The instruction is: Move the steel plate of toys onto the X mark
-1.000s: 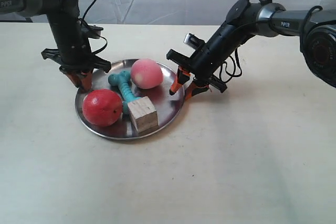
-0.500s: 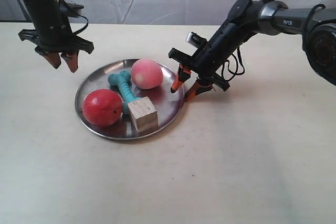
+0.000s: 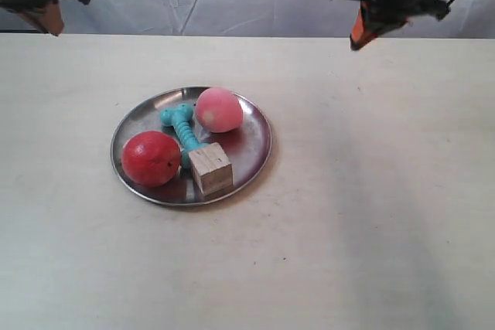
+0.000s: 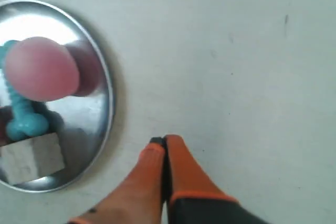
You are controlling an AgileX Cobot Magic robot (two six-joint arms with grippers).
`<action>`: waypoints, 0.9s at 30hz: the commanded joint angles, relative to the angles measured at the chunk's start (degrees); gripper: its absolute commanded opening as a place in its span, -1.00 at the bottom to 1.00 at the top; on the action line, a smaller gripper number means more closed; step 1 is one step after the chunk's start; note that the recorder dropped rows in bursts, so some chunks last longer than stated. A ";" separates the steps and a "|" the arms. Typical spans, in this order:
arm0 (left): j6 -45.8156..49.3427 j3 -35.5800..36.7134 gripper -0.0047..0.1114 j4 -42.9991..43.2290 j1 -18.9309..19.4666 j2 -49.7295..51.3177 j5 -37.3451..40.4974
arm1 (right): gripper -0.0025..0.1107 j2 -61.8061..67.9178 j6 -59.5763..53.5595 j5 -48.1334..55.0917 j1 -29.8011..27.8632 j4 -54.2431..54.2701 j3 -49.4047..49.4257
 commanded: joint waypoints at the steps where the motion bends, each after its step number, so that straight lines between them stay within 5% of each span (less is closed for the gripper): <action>1: 1.60 15.92 -0.92 -8.66 -0.02 -17.67 -7.71 | -0.94 -21.62 -4.63 -9.12 4.16 -0.25 10.90; 6: 19.26 48.05 -0.92 -30.03 -0.02 -47.96 -38.09 | -0.94 -48.13 -7.81 -30.67 15.60 -0.15 38.73; 11: 19.27 66.28 -0.92 -19.89 -0.02 -64.93 -52.95 | -0.94 -63.17 -7.46 -55.78 18.83 1.96 70.13; 16: 19.27 67.95 -0.92 -14.46 -0.02 -69.27 -51.35 | -0.94 -67.75 -7.46 -54.99 18.83 10.61 80.19; 27: 19.27 67.95 -0.92 -14.46 -0.02 -69.88 -51.61 | -0.94 -67.75 -7.46 -51.36 18.83 10.68 80.92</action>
